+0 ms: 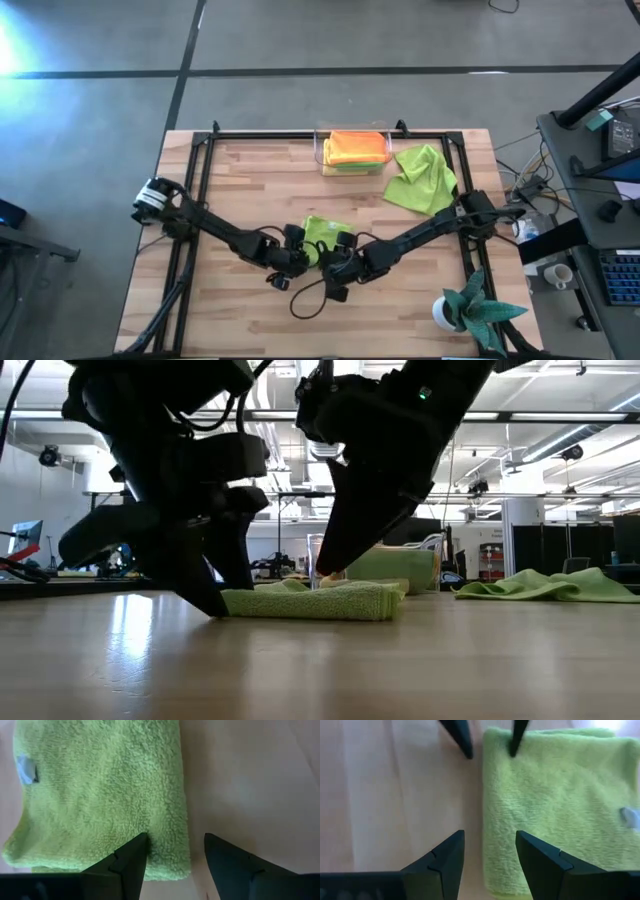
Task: Fold microfiber towels
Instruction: Put the light green microfiber cloth into the transparent bin
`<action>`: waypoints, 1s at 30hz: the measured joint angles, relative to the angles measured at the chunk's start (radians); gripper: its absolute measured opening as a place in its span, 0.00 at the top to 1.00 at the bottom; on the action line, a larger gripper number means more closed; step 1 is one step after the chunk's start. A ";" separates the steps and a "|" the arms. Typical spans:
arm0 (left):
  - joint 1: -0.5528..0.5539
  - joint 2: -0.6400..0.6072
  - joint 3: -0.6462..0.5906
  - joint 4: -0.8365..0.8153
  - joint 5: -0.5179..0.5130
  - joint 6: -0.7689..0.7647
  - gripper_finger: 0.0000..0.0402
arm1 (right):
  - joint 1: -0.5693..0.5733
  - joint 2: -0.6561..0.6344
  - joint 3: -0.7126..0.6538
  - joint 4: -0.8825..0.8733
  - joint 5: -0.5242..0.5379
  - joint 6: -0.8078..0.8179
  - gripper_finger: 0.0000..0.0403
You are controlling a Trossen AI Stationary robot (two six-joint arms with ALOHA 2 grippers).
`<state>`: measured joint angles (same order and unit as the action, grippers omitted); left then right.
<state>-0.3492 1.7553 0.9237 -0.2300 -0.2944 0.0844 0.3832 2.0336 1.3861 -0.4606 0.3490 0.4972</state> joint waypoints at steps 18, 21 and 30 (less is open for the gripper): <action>0.015 0.080 0.002 0.062 -0.093 -0.044 0.80 | -0.014 0.075 0.002 -0.049 0.022 0.000 0.56; 0.015 0.089 0.002 0.100 -0.089 -0.044 0.92 | -0.027 0.082 0.002 -0.051 0.022 0.000 0.57; 0.016 0.093 0.002 0.148 -0.085 -0.042 0.97 | -0.043 0.101 0.003 -0.050 0.017 0.000 0.83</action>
<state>-0.3328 1.8481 0.9260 -0.0818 -0.3791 0.0423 0.3401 2.1344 1.3893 -0.5109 0.3659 0.4969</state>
